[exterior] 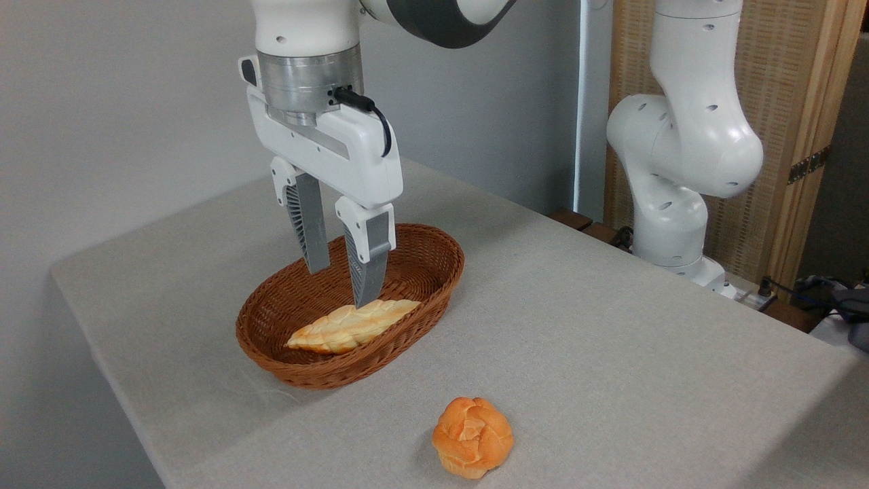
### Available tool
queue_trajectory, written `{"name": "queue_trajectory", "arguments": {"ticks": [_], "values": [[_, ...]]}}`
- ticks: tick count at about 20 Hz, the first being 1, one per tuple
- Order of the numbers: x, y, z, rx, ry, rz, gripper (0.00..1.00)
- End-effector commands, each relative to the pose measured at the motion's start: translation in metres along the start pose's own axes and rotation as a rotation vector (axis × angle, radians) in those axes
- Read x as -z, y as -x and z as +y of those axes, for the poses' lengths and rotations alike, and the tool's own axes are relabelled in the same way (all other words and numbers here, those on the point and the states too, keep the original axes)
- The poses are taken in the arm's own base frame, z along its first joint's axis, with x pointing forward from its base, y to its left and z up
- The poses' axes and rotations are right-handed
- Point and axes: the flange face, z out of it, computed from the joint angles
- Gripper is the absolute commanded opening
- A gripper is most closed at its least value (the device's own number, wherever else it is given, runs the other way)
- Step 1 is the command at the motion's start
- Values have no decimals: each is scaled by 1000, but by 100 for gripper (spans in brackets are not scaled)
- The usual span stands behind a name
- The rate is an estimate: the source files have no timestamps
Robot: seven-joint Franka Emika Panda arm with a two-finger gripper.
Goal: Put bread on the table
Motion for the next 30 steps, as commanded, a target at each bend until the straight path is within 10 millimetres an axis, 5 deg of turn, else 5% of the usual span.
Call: {"name": "queue_trajectory", "arguments": {"ticks": [1,30], "values": [[-3,7,-5,22,27,-22,100],[-5,11,-3,25,51,-49,100]]}}
